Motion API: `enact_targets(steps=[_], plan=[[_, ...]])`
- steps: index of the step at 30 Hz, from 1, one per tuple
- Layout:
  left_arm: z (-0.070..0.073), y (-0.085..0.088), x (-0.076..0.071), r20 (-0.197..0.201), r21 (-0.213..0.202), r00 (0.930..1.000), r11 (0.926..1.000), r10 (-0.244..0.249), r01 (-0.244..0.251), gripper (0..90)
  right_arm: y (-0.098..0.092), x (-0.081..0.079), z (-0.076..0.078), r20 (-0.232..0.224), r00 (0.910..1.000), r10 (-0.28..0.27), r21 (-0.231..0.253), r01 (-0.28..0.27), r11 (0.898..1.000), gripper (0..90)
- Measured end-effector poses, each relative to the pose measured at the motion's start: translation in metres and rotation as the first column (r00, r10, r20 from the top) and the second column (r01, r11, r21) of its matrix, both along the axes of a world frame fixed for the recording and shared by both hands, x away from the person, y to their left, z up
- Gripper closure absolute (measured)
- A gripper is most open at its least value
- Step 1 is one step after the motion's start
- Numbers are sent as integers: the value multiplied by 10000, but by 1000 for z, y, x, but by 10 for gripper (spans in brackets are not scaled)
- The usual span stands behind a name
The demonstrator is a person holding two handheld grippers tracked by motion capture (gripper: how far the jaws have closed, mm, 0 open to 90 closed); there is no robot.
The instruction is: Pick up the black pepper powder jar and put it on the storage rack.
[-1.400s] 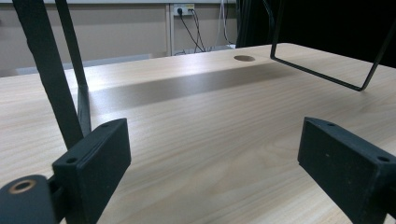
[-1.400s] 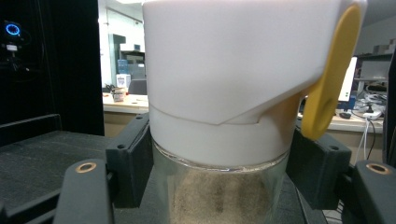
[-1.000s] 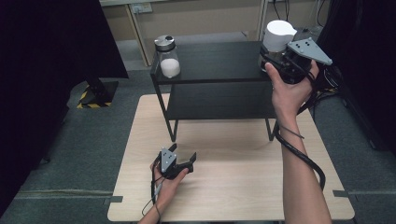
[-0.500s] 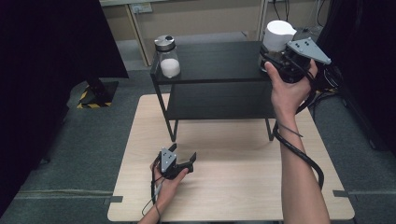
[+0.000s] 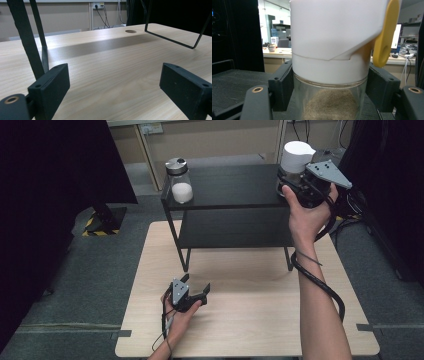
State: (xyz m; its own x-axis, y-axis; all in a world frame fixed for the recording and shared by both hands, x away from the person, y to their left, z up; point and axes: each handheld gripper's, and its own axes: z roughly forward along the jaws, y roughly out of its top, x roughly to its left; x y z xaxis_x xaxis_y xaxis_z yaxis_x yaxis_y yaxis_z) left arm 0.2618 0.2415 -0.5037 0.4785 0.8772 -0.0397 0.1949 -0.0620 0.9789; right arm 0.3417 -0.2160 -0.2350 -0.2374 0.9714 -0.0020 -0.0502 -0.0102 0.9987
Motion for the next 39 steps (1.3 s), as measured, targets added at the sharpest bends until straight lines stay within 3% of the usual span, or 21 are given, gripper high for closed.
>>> enact_targets(steps=[15, 27, 39], plan=[[0, 0, 0, 6, 17, 10000, 10000, -8, 8, 86, -1, 4, -5, 5, 9999, 124, 332, -125, 9994, 291], [0, 0, 0, 5, 29, 10000, 10000, -11, 11, 86, -5, 3, -8, -61, 9997, 232, 737, -227, 9970, 128], [0, 0, 0, 22, 23, 10000, 10000, -3, 3, 86, -5, -6, -12, 15, 9993, 363, 645, -363, 9973, 100]])
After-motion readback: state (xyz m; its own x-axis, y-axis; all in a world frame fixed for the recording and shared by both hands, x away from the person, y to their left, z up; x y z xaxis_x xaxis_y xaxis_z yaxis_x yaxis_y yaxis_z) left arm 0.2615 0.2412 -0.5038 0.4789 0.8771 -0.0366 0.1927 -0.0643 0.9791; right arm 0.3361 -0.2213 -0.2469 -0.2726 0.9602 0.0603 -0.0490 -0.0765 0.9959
